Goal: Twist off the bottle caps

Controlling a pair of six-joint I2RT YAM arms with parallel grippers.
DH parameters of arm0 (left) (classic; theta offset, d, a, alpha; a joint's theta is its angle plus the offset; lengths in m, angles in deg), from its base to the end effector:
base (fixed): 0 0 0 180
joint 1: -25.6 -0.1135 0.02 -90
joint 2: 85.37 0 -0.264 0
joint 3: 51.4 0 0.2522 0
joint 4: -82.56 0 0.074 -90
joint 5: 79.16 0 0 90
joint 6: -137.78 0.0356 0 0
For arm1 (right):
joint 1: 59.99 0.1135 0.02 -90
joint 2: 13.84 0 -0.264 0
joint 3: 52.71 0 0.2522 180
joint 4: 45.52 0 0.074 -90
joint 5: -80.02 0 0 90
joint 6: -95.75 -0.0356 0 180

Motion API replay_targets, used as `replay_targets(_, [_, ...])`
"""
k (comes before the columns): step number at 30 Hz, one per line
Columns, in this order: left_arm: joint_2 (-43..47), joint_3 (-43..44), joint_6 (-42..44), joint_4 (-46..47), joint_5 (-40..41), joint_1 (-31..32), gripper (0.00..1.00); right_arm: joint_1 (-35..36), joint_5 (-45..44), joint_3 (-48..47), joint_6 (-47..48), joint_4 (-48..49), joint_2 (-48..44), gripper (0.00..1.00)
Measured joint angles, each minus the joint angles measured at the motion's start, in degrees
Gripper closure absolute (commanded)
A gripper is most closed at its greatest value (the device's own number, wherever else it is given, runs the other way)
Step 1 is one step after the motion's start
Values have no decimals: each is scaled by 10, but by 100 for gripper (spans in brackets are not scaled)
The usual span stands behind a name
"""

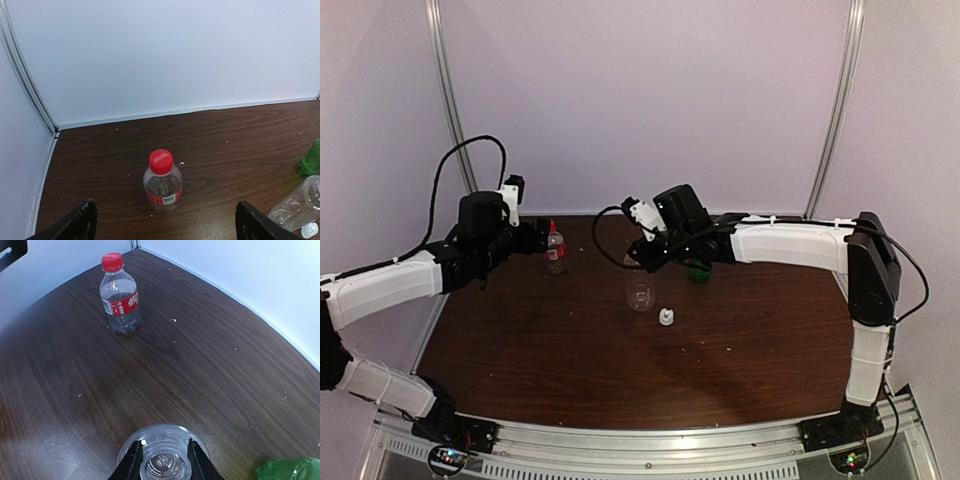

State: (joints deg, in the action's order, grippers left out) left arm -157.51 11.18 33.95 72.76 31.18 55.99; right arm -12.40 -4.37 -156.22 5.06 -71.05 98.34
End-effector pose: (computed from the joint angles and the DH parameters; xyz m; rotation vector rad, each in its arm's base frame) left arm 0.2556 -0.1355 0.2873 0.0342 1.8909 -0.1885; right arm 0.3073 0.3416 0.2584 -0.9379 2.0173 0.5810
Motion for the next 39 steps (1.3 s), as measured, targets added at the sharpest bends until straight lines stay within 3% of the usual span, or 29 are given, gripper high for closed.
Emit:
replay_targets(6, [-52,42,12,-13,-41,-41,2,0,2,0,11,-2,0,43])
replay_targets(11, [-101,75,27,-24,-79,-68,3,0,4,0,14,-6,0,33])
replay_targets(22, [-226,184,59,-78,-128,-92,6,0,11,0,15,-14,-14,26])
replay_targets(32, [-289,228,66,-106,-150,-101,26,0,11,0,16,-14,-42,23])
replay_targets(39, [-304,239,71,-110,-160,-103,50,0,11,3,16,-16,-42,23])
